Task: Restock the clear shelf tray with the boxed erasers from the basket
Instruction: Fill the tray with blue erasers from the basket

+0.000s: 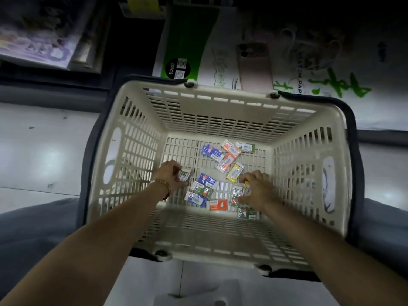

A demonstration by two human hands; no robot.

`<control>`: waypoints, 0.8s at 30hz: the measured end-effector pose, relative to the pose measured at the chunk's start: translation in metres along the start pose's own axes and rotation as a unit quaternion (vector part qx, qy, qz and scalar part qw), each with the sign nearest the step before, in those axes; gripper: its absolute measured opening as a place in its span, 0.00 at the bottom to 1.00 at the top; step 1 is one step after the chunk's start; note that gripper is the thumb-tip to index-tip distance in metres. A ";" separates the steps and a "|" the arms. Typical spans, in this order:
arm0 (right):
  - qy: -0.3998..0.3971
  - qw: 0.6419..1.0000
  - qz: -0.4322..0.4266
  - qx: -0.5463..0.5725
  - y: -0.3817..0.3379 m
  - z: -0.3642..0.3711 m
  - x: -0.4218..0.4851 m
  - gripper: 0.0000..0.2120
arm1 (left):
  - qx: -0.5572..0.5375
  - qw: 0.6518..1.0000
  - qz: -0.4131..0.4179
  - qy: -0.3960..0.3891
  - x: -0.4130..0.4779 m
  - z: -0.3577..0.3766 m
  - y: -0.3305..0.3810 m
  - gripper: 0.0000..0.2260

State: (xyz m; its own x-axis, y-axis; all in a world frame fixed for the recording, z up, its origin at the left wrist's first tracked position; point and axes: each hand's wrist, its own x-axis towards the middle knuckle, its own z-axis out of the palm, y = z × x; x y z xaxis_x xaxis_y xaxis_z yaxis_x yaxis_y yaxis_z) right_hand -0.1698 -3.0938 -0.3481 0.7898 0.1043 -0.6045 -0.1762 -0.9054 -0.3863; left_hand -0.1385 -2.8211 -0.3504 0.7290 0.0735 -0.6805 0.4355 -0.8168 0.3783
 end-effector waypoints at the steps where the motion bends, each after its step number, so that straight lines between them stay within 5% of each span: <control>1: 0.001 1.000 -0.004 0.001 0.000 0.000 0.001 0.20 | -0.013 1.000 -0.006 -0.005 0.001 0.000 0.000 0.25; 5: -0.005 1.000 -0.008 0.008 0.000 0.000 0.000 0.18 | -0.030 0.999 0.011 -0.015 0.001 0.002 0.002 0.17; 9: 0.042 0.997 -0.031 0.052 -0.012 -0.005 0.006 0.12 | -0.188 0.981 0.001 -0.056 0.000 -0.003 0.011 0.14; 14: 0.099 0.980 -0.075 0.153 -0.058 -0.020 0.042 0.19 | -0.399 0.900 -0.086 -0.152 0.001 -0.026 0.023 0.35; 19: 0.075 0.995 -0.043 0.054 -0.081 -0.009 0.075 0.20 | -0.460 0.864 -0.128 -0.157 0.003 -0.031 0.014 0.28; 21: 0.094 0.994 -0.037 0.049 -0.085 -0.002 0.074 0.17 | -0.425 0.884 -0.120 -0.155 0.004 -0.030 0.008 0.19; 24: 0.103 0.991 -0.041 0.073 -0.085 0.009 0.065 0.14 | -0.217 0.968 -0.029 -0.120 0.005 -0.025 -0.001 0.11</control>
State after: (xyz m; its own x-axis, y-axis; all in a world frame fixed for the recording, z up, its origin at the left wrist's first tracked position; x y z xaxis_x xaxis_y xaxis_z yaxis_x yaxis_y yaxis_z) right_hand -0.1092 -3.0063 -0.3612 0.9056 0.0756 -0.4173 -0.1775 -0.8262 -0.5348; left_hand -0.1217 -2.8056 -0.3384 0.5758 -0.0653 -0.8150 0.6914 -0.4932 0.5280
